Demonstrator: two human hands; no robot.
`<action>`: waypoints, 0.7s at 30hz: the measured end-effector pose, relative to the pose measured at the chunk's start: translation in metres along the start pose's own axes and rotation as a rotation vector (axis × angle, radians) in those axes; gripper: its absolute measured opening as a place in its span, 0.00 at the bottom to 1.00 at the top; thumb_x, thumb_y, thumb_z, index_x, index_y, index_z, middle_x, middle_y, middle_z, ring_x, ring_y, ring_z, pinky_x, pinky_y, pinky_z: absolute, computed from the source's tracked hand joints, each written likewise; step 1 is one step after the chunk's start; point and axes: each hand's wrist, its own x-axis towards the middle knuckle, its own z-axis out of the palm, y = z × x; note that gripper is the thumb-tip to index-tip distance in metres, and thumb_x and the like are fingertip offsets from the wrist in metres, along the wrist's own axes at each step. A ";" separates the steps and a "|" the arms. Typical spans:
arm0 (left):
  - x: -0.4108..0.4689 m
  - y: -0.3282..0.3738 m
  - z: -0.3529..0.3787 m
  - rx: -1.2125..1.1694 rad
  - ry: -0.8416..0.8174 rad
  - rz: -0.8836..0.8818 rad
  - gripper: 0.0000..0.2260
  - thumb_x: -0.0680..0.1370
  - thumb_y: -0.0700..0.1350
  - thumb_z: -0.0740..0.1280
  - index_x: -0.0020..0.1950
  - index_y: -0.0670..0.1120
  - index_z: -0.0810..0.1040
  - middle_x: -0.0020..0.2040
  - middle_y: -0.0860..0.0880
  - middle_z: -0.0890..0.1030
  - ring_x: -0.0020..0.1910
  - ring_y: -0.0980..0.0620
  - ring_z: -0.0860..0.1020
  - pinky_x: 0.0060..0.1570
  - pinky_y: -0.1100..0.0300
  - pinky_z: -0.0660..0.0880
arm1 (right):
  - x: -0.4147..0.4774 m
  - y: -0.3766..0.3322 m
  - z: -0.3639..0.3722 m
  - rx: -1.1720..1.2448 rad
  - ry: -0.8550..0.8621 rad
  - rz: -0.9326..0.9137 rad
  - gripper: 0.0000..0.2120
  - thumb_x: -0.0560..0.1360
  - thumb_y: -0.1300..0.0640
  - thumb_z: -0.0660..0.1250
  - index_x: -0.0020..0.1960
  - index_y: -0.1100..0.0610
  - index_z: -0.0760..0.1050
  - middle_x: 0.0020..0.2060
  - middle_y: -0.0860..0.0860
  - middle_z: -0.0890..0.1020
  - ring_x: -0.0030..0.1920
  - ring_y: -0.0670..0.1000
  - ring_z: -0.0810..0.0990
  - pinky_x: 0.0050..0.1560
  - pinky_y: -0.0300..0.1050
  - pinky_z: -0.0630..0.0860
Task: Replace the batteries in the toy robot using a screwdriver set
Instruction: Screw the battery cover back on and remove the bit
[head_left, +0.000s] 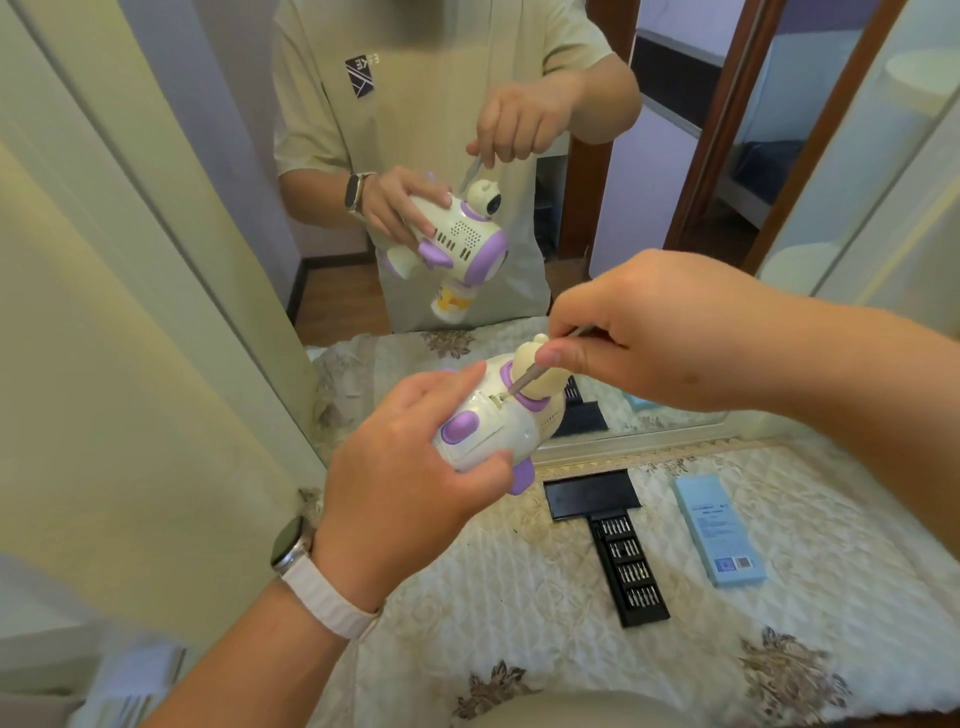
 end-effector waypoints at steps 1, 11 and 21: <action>-0.002 -0.001 0.004 0.002 0.000 0.000 0.29 0.65 0.56 0.69 0.67 0.61 0.76 0.59 0.62 0.77 0.54 0.62 0.73 0.42 0.71 0.71 | -0.003 0.003 0.004 0.007 -0.023 0.012 0.21 0.73 0.36 0.52 0.46 0.47 0.78 0.33 0.45 0.79 0.33 0.46 0.76 0.35 0.48 0.76; -0.044 -0.039 0.104 0.120 -0.132 -0.009 0.30 0.68 0.61 0.63 0.67 0.50 0.79 0.65 0.46 0.79 0.48 0.45 0.83 0.35 0.57 0.78 | -0.082 0.037 0.109 0.665 -0.050 0.509 0.09 0.77 0.48 0.64 0.41 0.51 0.75 0.26 0.45 0.75 0.28 0.47 0.70 0.34 0.47 0.70; -0.091 -0.084 0.196 0.146 -0.212 -0.014 0.29 0.67 0.45 0.77 0.67 0.47 0.76 0.65 0.38 0.77 0.44 0.40 0.81 0.39 0.51 0.80 | -0.159 0.035 0.176 1.323 -0.164 0.925 0.07 0.80 0.58 0.58 0.45 0.58 0.72 0.26 0.51 0.73 0.27 0.49 0.65 0.29 0.42 0.62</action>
